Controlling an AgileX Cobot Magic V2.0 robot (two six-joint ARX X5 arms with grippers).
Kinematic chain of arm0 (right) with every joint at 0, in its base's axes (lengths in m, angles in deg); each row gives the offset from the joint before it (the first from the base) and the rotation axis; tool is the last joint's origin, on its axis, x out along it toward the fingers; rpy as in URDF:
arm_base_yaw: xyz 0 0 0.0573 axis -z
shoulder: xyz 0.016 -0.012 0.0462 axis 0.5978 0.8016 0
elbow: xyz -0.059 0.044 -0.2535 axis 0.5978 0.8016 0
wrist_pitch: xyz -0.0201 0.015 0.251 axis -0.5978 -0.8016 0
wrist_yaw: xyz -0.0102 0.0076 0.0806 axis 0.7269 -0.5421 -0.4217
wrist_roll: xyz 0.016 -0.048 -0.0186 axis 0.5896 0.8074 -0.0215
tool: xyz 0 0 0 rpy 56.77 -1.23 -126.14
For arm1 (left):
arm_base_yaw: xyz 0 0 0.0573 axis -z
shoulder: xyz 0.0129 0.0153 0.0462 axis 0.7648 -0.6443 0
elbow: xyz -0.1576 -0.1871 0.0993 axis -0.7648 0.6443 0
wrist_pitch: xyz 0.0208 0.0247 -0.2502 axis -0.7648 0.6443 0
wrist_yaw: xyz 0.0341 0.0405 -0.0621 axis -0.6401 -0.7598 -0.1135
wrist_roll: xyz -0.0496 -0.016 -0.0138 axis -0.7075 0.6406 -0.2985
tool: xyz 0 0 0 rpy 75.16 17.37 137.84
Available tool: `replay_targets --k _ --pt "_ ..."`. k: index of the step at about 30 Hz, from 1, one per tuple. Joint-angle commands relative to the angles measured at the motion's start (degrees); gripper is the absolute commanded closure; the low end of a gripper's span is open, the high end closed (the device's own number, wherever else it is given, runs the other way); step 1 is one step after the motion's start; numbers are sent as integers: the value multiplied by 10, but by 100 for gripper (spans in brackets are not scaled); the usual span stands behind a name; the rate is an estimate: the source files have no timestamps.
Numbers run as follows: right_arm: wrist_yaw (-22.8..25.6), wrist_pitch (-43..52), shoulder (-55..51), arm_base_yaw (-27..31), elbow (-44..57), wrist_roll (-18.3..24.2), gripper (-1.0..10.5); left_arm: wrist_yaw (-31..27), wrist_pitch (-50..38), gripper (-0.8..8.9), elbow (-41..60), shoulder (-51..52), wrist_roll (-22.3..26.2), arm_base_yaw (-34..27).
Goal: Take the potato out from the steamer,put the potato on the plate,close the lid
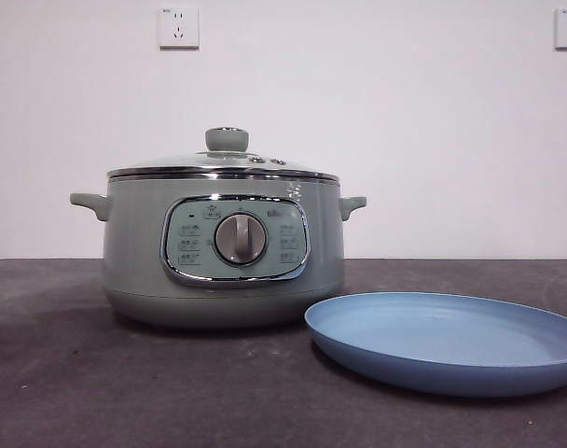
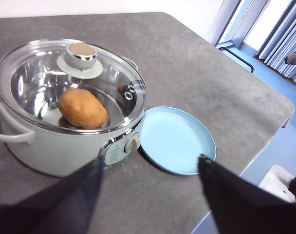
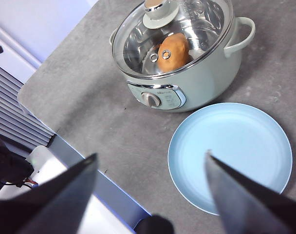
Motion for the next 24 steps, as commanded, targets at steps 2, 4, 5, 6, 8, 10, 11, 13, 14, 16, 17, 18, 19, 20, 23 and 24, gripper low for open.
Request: replay_targets --k 2,4,5,6,8,10,11,13,14,16,17,18,19,20,23,24 --pt "-1 0 1 -2 -1 6 286 -13 -25 154 -4 -8 -2 0" --pt "-1 0 1 -2 -1 6 286 -15 -36 154 -12 -19 -10 0" --pt "-1 0 1 -2 -1 6 286 -16 -39 154 -16 -28 -10 2" --pt "-1 0 1 -2 -1 6 286 -22 -43 154 -25 -43 -9 5" --pt "-1 1 1 -2 -1 6 286 -30 -49 154 -42 -67 -9 14" --pt "-1 1 1 -2 -1 6 286 -30 -64 154 -60 -97 -9 28" --pt "-1 1 1 -2 -1 6 286 -33 -71 154 -71 -113 -9 37" --pt "-1 1 1 -2 -1 6 286 -51 -85 154 -94 -149 -9 58" --pt "-1 1 1 -2 -1 6 286 -61 -90 154 -104 -166 -9 69" --pt "-1 1 1 -2 -1 6 286 -85 -101 154 -131 -208 -7 96" --pt "-1 1 1 -2 -1 6 286 -96 -106 154 -144 -229 -6 108" --pt "-1 1 1 -2 -1 6 286 -108 -110 154 -157 -249 -4 121" --pt "-1 1 1 -2 -1 6 286 -121 -115 154 -172 -272 -2 132" --pt "-1 1 1 -2 -1 6 286 -131 -120 154 -185 -291 1 141" --pt "-1 1 2 -2 -1 5 286 -151 -131 154 -228 -358 12 166" --pt "-1 1 2 -2 -1 5 286 -159 -132 154 -243 -380 12 174"
